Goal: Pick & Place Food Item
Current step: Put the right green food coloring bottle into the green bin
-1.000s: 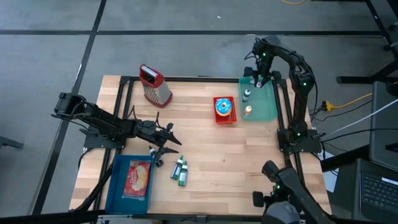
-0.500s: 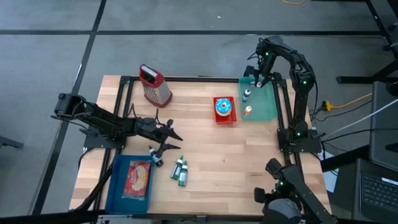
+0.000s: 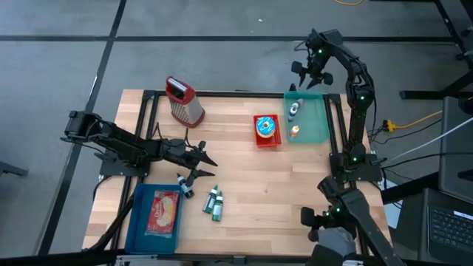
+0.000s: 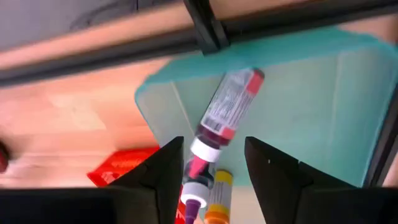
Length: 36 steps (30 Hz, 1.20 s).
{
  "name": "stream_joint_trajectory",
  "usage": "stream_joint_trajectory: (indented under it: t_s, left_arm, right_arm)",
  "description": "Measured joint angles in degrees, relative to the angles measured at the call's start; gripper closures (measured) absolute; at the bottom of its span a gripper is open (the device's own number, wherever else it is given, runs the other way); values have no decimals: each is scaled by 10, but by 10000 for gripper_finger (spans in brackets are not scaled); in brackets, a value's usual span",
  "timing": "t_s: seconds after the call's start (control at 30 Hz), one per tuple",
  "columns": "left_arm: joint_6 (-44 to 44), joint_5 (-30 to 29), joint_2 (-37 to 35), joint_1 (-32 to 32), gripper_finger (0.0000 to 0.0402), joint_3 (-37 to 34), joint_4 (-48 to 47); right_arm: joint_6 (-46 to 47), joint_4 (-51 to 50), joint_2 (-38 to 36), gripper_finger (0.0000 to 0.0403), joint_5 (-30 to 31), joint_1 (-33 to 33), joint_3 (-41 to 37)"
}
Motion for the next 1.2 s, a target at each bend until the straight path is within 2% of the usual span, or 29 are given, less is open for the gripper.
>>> stream_joint_trajectory:
  t_s: [0.27,0.47,0.67,0.8,0.93,1.07,1.2]
  left_arm:
    - [0,0,0,0,217,0,0]
    - [2,-5,0,0,217,0,8]
    - [3,-5,0,0,217,0,37]
    - [6,-10,0,0,217,0,39]
    - [4,-10,0,0,217,0,49]
    - [-13,-10,0,0,217,0,54]
    - [-32,-15,0,0,217,0,60]
  right_arm:
    - [-12,-1,0,234,11,7,45]
    - [-56,-1,0,234,-25,31,100]
    - [-104,-1,0,234,-64,99,202]
    - [-132,13,-36,234,-85,169,191]
    - [-153,0,-67,234,-26,261,190]
    - [-128,2,-90,234,16,364,190]
    - [-100,2,-95,234,112,468,190]
